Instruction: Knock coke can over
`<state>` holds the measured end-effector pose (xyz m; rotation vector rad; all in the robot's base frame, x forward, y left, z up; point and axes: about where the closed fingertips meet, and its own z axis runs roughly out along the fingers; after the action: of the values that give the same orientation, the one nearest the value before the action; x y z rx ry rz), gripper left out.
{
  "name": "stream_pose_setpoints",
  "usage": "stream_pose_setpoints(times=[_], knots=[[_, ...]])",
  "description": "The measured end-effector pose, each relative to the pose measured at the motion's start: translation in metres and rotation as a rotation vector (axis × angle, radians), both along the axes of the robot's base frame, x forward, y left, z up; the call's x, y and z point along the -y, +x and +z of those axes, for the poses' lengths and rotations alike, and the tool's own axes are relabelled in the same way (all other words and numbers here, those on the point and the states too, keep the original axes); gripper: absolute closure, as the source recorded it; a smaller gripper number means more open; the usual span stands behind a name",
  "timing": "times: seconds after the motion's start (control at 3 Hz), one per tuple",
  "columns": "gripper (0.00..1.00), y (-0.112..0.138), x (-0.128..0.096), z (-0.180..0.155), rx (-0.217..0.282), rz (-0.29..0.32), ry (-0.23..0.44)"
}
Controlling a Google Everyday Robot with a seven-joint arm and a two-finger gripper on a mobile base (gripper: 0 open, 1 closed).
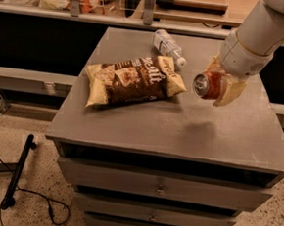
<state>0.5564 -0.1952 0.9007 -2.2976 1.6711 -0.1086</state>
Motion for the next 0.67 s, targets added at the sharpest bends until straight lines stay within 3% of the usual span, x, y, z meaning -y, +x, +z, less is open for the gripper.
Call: stream_pose_setpoints(times=[0.67], knots=[[1.0, -0.006, -0.017, -0.035, -0.01, 0.021, 0.039]])
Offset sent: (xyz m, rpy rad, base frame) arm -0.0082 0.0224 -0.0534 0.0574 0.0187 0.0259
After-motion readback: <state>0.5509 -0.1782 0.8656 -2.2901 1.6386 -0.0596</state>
